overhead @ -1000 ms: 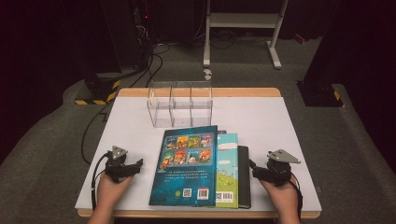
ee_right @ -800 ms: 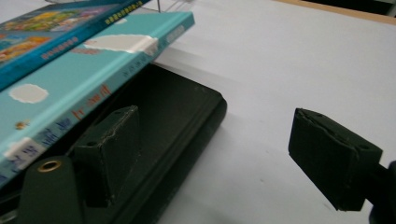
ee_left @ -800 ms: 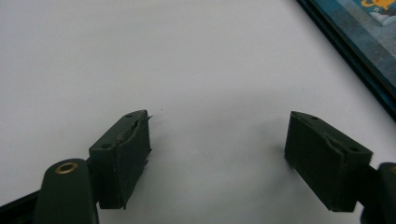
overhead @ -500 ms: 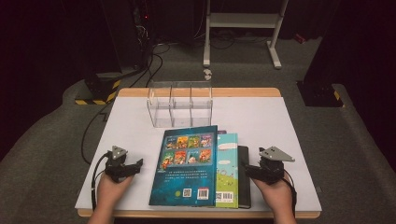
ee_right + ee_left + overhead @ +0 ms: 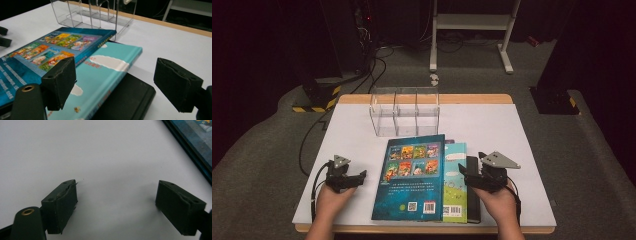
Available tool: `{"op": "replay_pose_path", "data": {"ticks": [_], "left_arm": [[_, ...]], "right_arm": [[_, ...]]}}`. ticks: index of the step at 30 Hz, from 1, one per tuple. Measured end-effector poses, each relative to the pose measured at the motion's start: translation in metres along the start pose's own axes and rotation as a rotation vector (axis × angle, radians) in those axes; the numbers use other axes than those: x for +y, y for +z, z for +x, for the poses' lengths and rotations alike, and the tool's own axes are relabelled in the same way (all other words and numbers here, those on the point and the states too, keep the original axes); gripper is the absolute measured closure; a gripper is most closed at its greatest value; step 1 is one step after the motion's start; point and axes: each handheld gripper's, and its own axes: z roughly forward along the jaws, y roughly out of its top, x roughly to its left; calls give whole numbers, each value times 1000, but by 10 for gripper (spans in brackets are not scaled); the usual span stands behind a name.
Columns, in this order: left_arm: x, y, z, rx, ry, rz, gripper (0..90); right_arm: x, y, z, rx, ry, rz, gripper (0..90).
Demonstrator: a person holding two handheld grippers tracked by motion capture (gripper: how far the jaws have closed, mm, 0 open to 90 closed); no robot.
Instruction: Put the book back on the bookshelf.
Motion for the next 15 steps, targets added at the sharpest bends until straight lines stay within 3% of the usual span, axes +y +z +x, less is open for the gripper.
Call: {"op": "replay_pose_path", "data": {"ticks": [6,8,9,10,12,15], "left_arm": [[5,4,-3,-6,3,30,90],[6,3,-6,-1,-16,34,96],[6,1,-7,-28,-24,22,162],[6,-1,-10,-76,-35,-6,162],[6,-8,-20,-128,-28,-79,170],[7,-16,-24,-231,-54,-134,194]], "right_arm": [[8,11,10,30,-13,19,180],[7,13,13,38,-17,26,182],[3,14,17,44,-30,28,191],[3,14,17,44,-30,28,191],[-1,16,19,56,-25,46,194],[-5,17,22,60,-22,53,192]]}}
